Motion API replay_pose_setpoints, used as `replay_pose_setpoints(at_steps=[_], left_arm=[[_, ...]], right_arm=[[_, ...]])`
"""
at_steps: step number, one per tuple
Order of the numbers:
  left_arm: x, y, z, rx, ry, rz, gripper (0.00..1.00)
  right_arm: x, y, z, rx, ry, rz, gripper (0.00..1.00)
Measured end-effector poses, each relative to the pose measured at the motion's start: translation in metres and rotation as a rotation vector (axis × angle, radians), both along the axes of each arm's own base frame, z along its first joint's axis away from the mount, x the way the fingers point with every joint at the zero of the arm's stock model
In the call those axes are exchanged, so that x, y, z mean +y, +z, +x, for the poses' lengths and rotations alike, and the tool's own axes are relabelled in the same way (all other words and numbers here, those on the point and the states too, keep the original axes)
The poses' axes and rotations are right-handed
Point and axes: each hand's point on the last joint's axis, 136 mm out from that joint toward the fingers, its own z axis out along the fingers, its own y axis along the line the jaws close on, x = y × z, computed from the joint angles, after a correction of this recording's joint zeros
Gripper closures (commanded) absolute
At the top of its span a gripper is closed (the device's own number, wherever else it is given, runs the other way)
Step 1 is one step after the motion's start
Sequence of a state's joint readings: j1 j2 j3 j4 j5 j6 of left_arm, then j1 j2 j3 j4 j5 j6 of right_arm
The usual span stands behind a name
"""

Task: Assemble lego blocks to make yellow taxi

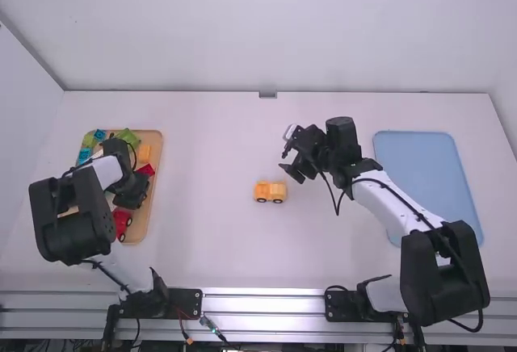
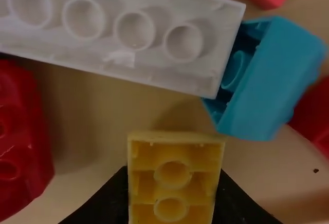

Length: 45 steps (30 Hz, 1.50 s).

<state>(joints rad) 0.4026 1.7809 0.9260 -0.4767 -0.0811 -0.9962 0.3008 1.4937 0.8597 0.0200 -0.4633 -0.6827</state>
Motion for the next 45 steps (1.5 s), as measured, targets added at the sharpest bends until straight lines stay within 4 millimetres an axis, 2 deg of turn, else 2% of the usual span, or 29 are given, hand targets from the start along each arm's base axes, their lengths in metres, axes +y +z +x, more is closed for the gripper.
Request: replay_pose_setpoints(at_steps=[9,16,18,25,27,33,35,39,41,42,43,45], left_arm=[[-0.003,0.0,-0.005,0.025,0.0,-0.013,0.81],[-0.006,0.007,-0.009,0.06,-0.002,-0.035,0.84],[-0.005,0.011,-0.008,0.063,-0.002,-0.037,0.97],[0.003,0.05,0.01,0.065,-0.001,-0.038,0.98],[0.007,0.064,0.021,0.041,-0.024,-0.025,0.99],[0.007,0.082,0.059,-0.1,-0.194,-0.006,0.98],[-0.002,0.091,0.072,-0.161,-0.275,0.014,0.99],[-0.041,0.126,0.098,-0.334,-0.519,0.087,0.98],[-0.073,0.146,0.11,-0.437,-0.693,0.117,0.98],[-0.098,0.158,0.115,-0.5,-0.815,0.126,0.99],[-0.109,0.162,0.117,-0.524,-0.867,0.128,0.99],[-0.157,0.173,0.117,-0.62,-1.096,0.111,0.99]], right_arm=[[-0.001,0.0,0.001,0.0,-0.002,0.001,0.01],[-0.007,0.0,0.004,0.0,-0.019,0.002,0.01],[-0.007,0.0,0.004,0.0,-0.02,0.002,0.01],[0.01,0.001,-0.004,-0.005,0.025,0.005,0.01],[0.018,0.008,-0.003,-0.02,0.024,0.032,0.01],[0.024,0.024,0.007,-0.004,-0.047,0.139,0.01],[0.024,0.028,0.01,0.016,-0.077,0.175,0.01],[0.028,0.035,0.01,0.059,-0.096,0.249,0.01],[0.031,0.041,0.008,0.077,-0.081,0.297,0.01],[0.032,0.046,0.008,0.088,-0.07,0.332,0.01],[0.033,0.048,0.007,0.093,-0.064,0.342,0.01],[0.031,0.054,0.004,0.125,-0.032,0.398,0.01]])
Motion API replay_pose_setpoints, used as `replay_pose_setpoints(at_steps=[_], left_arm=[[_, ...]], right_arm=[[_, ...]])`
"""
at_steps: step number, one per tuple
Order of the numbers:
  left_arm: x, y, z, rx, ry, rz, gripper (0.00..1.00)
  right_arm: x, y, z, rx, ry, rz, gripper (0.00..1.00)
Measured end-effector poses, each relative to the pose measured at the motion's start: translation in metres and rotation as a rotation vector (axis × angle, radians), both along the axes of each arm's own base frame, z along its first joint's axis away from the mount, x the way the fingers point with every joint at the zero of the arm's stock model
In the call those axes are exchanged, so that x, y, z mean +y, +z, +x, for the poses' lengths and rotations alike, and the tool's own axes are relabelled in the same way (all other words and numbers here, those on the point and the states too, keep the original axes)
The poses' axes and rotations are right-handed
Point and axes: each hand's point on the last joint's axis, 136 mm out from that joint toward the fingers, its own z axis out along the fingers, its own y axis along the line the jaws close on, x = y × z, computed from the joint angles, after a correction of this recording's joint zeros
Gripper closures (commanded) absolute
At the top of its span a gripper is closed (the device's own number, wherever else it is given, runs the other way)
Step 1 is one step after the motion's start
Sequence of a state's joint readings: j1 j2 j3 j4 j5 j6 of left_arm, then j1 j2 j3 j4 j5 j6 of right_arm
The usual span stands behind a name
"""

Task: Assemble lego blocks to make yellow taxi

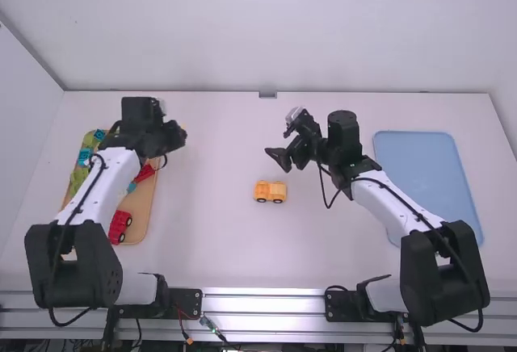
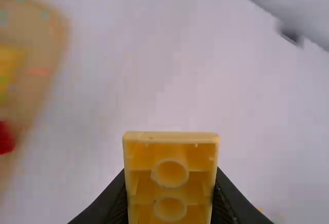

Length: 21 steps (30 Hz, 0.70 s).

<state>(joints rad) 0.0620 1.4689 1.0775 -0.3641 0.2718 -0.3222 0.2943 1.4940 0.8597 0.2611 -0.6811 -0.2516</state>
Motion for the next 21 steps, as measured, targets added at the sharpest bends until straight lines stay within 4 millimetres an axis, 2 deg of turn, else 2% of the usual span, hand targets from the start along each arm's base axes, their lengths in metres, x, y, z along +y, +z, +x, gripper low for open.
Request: replay_pose_setpoints(at_steps=[1,2,7,8,10,14,21], left_arm=[[0.0,0.0,0.0,0.0,0.0,0.0,0.99],[-0.03,0.004,-0.002,-0.046,-0.15,-0.008,0.98],[-0.116,0.013,-0.026,-0.256,-0.654,-0.074,0.99],[-0.118,0.014,-0.026,-0.264,-0.664,-0.076,0.98],[-0.141,0.018,-0.037,-0.372,-0.812,-0.099,0.99],[-0.164,0.022,-0.055,-0.523,-0.98,-0.129,0.98],[-0.187,0.031,-0.071,-0.657,-1.113,-0.136,0.99]], right_arm=[[0.0,0.0,0.0,0.0,0.0,0.0,0.01],[-0.001,0.003,-0.004,0.017,0.03,0.032,0.01],[-0.002,0.022,-0.014,0.004,0.173,0.152,0.01],[-0.002,0.023,-0.015,0.002,0.19,0.164,0.01],[0.001,0.024,-0.02,0.004,0.278,0.225,0.01],[0.006,0.022,-0.023,0.009,0.401,0.311,0.03],[0.023,0.019,-0.041,0.096,0.565,0.391,0.14]])
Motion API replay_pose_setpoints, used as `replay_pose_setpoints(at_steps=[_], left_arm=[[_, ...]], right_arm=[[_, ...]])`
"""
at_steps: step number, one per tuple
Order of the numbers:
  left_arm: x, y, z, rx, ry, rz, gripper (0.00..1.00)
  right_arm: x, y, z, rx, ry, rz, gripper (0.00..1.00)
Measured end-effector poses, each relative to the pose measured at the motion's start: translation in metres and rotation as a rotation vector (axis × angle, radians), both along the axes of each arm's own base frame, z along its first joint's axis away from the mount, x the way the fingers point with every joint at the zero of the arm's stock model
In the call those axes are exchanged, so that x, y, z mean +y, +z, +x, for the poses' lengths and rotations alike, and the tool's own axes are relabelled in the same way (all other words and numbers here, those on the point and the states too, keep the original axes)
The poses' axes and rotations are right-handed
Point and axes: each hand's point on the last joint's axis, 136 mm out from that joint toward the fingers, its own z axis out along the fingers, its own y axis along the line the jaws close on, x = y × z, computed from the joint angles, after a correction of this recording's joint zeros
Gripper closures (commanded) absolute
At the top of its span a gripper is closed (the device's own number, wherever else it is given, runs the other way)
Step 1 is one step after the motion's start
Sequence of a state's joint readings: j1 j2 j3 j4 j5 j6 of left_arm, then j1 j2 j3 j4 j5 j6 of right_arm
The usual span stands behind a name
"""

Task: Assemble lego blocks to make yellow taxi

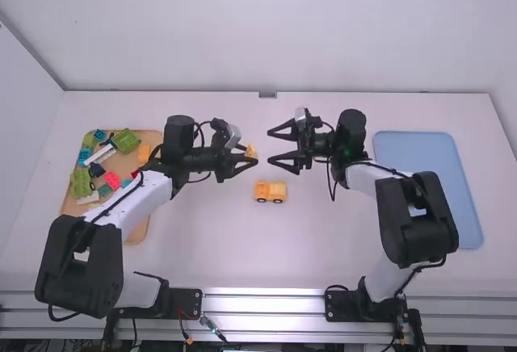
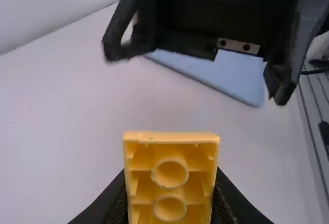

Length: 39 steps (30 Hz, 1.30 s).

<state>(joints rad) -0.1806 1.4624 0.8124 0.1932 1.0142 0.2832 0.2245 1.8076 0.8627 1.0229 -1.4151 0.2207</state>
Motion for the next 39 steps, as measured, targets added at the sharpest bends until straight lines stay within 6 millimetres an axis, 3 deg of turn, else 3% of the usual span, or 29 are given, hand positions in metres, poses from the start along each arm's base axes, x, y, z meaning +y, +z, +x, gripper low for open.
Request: replay_pose_setpoints(at_steps=[5,12,13,35,38,39], left_arm=[[-0.003,0.002,-0.003,-0.033,-0.028,0.0,0.99],[-0.004,0.001,-0.005,-0.046,-0.04,0.004,0.99],[-0.004,0.002,-0.006,-0.049,-0.047,0.002,0.99],[-0.009,0.008,-0.015,0.002,-0.087,-0.05,0.98],[-0.009,0.008,-0.015,0.011,-0.087,-0.055,0.91],[-0.009,0.008,-0.015,0.013,-0.086,-0.056,0.78]], right_arm=[[0.016,-0.002,-0.013,0.109,0.095,-0.013,0.23],[0.03,0.003,-0.023,0.127,0.166,-0.019,0.34],[0.031,0.004,-0.023,0.123,0.168,-0.018,0.39],[0.032,0.005,-0.021,0.04,0.158,-0.003,0.77],[0.031,0.005,-0.021,0.038,0.161,-0.003,0.77],[0.031,0.005,-0.021,0.039,0.16,-0.003,0.77]])
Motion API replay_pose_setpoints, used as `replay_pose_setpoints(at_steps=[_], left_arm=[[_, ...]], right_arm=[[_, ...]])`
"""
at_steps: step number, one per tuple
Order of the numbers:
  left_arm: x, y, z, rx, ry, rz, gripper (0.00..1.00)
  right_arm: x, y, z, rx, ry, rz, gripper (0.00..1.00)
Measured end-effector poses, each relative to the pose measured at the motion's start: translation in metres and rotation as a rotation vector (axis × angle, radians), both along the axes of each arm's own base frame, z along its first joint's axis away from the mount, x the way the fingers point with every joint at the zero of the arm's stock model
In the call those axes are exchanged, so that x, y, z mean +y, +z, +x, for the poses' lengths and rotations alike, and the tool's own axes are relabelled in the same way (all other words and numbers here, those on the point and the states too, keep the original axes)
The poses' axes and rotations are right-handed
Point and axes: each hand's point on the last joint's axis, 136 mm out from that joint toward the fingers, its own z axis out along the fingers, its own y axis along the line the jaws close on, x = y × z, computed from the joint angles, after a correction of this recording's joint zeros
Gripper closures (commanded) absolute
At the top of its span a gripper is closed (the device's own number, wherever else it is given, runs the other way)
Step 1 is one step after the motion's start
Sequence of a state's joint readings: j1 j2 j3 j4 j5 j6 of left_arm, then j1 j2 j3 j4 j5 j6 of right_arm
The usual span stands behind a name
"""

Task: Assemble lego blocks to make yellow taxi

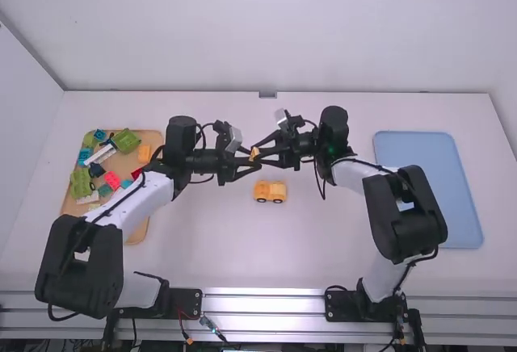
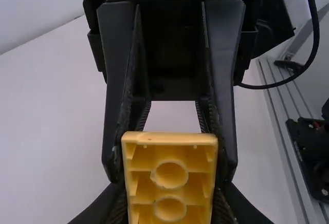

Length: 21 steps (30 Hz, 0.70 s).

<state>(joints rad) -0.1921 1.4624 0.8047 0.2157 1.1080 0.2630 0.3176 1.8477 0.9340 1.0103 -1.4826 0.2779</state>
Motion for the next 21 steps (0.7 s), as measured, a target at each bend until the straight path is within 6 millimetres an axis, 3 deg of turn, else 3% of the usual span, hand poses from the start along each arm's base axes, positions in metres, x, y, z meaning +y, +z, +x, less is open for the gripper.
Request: replay_pose_setpoints(at_steps=[1,3,4,12,17,21], left_arm=[[0.0,0.0,0.0,0.001,0.001,0.0,0.59],[0.0,0.0,0.002,-0.008,0.009,0.005,0.43],[0.001,-0.001,0.005,-0.023,0.022,0.014,0.01],[0.006,-0.007,0.015,-0.025,0.084,0.053,0.01],[0.016,-0.028,0.023,0.041,0.18,0.137,0.01],[0.028,-0.046,0.03,0.095,0.271,0.214,0.01]], right_arm=[[0.0,0.0,0.0,0.0,-0.001,0.0,0.78],[0.0,0.0,0.0,0.009,0.002,-0.002,0.8],[0.001,0.0,-0.002,0.014,0.01,-0.004,0.81],[0.003,0.0,0.006,0.027,-0.04,-0.007,0.9],[-0.012,-0.012,0.037,0.108,-0.19,-0.041,0.94],[-0.024,-0.037,0.06,0.24,-0.317,-0.129,0.97]])
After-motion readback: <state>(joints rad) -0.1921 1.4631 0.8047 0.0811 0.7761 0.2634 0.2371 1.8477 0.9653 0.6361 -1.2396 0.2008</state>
